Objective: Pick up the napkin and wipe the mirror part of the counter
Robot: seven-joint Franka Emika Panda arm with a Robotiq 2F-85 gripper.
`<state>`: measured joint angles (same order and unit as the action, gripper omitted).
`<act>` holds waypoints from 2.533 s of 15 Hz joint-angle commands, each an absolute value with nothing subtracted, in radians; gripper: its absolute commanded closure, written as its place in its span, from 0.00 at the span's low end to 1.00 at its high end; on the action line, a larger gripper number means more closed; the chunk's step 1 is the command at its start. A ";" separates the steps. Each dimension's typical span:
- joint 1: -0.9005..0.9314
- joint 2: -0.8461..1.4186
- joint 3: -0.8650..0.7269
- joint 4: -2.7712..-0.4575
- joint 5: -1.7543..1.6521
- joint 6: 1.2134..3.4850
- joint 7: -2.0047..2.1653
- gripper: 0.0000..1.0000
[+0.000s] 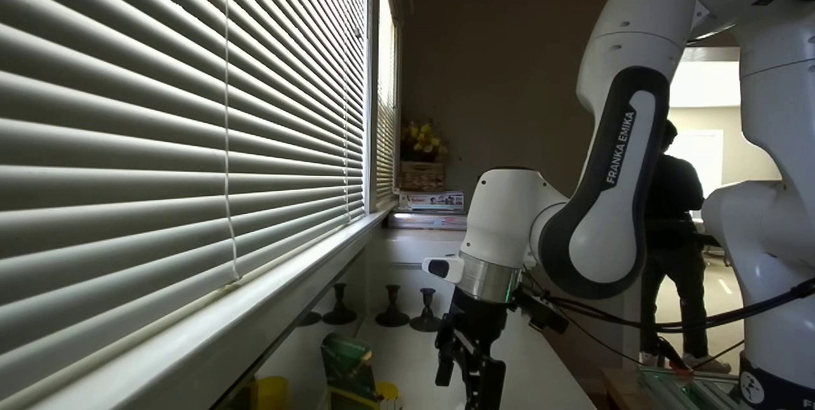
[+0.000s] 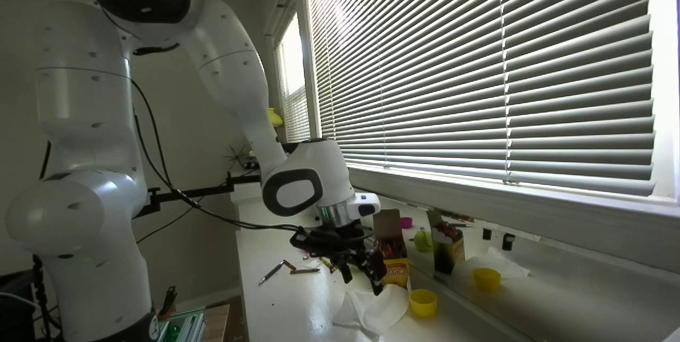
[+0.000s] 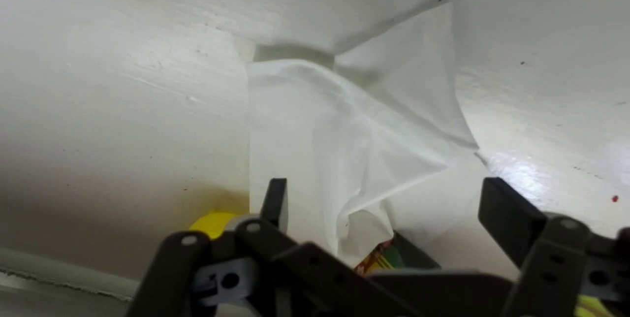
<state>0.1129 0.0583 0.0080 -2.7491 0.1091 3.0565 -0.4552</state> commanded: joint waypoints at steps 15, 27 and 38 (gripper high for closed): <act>-0.215 0.284 0.319 -2.642 0.183 3.228 -0.600 0.49; -0.510 0.257 0.644 -2.679 0.175 3.235 -0.590 1.00; -1.037 0.194 1.012 -2.713 0.176 3.324 -0.572 1.00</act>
<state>-0.9410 0.2234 0.9388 -2.6935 0.1731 3.2650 -0.5872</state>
